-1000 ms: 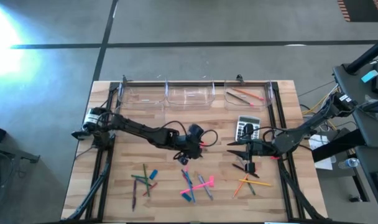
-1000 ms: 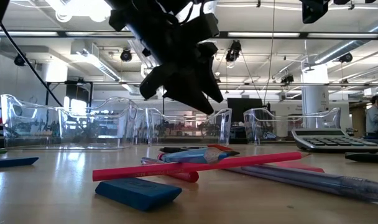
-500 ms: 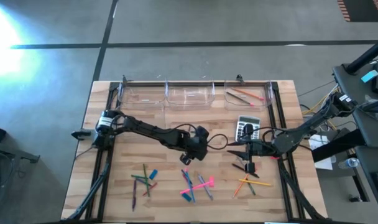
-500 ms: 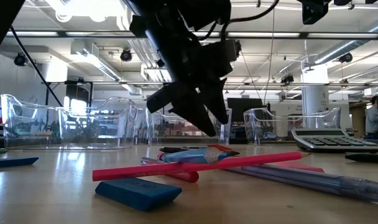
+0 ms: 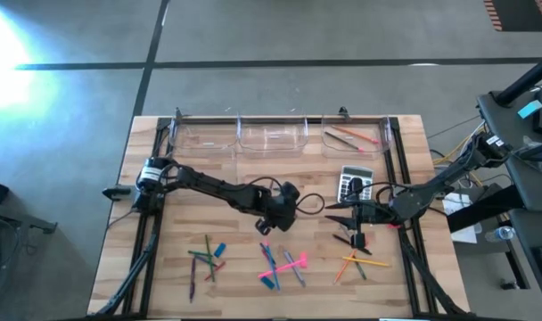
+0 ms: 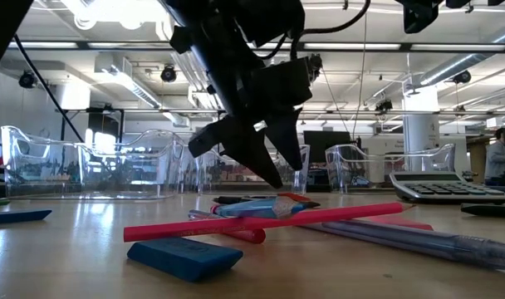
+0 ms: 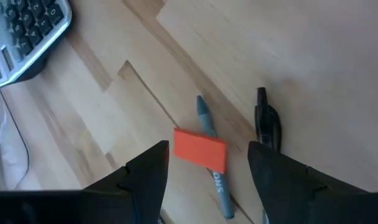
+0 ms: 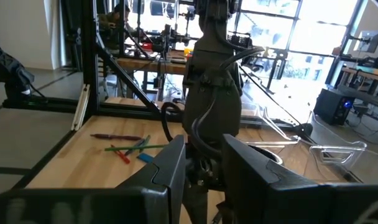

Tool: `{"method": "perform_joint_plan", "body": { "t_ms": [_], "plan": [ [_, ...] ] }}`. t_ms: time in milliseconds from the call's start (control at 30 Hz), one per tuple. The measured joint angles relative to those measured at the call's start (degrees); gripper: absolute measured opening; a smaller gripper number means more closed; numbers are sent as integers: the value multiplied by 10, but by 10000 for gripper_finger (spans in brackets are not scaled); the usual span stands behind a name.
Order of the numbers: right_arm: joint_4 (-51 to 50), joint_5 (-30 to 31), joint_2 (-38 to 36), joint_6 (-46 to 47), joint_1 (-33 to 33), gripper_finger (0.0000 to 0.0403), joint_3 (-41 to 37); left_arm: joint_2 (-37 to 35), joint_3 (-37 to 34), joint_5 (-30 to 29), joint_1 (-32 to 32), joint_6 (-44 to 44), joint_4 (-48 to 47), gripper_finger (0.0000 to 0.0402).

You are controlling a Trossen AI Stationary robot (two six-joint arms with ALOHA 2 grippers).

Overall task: Sort crayons/erasers/pens/pencils in bins
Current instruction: Put the orange eraser into the bottom transparent bin

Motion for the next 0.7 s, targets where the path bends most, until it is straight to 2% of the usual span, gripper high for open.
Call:
{"method": "perform_joint_plan", "body": {
  "t_ms": [300,467,700],
  "plan": [
    [0,0,0,-2,0,95,0,0,-6,14,16,6,11,205],
    [0,0,0,0,0,95,0,0,-6,58,29,6,13,205],
    [1,0,-1,0,0,95,0,0,-7,59,33,6,18,205]
  ]
}}
